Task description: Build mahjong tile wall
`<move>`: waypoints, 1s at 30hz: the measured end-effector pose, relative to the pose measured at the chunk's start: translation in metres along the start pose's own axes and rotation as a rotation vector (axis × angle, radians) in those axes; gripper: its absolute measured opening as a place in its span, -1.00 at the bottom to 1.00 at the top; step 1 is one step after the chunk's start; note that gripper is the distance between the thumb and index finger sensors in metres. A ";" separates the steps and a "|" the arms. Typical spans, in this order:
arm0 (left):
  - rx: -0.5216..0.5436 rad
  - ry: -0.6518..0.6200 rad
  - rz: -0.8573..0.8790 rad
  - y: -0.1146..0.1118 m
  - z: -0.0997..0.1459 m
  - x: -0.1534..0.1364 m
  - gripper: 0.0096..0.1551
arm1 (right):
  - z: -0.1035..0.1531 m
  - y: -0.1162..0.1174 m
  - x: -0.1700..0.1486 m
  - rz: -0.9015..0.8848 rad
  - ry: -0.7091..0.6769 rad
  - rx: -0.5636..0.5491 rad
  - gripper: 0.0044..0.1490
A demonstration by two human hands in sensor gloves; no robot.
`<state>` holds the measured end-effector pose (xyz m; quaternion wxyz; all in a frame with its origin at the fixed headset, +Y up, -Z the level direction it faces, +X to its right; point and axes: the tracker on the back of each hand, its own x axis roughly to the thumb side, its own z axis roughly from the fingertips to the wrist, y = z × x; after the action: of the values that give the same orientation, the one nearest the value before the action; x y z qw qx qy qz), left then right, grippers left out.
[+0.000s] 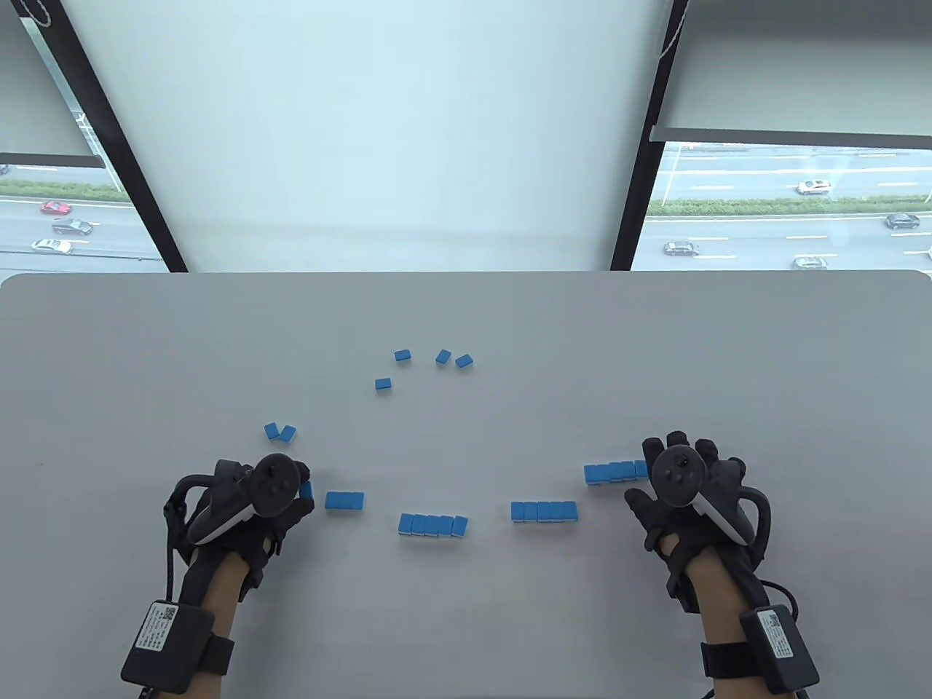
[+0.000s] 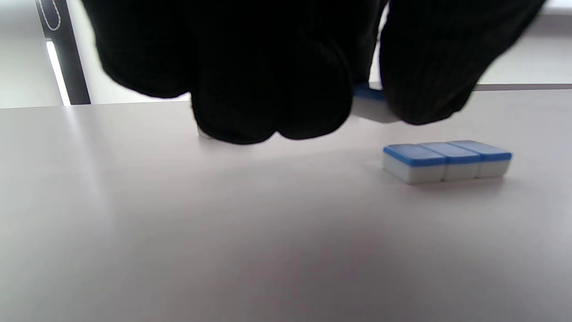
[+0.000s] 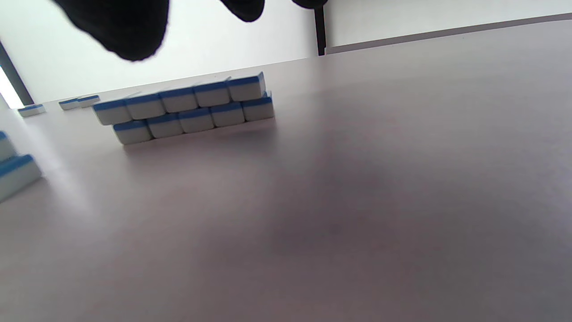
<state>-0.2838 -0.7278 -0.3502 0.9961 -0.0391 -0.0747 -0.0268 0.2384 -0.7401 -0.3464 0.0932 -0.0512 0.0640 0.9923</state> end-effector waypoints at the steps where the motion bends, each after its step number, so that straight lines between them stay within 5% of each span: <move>1: 0.000 0.000 -0.021 -0.003 -0.003 0.001 -0.32 | 0.000 0.000 0.000 0.000 0.001 -0.001 0.01; 9: -0.093 0.018 -0.033 -0.020 -0.011 0.001 -0.35 | 0.000 0.000 -0.001 -0.002 0.007 -0.005 0.01; 30: -0.131 0.028 0.022 -0.021 -0.010 -0.001 -0.27 | 0.000 0.000 -0.001 0.007 0.004 -0.003 0.01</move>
<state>-0.2847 -0.7490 -0.3589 0.9926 -0.1045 -0.0585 -0.0213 0.2391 -0.7403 -0.3467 0.0897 -0.0531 0.0631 0.9925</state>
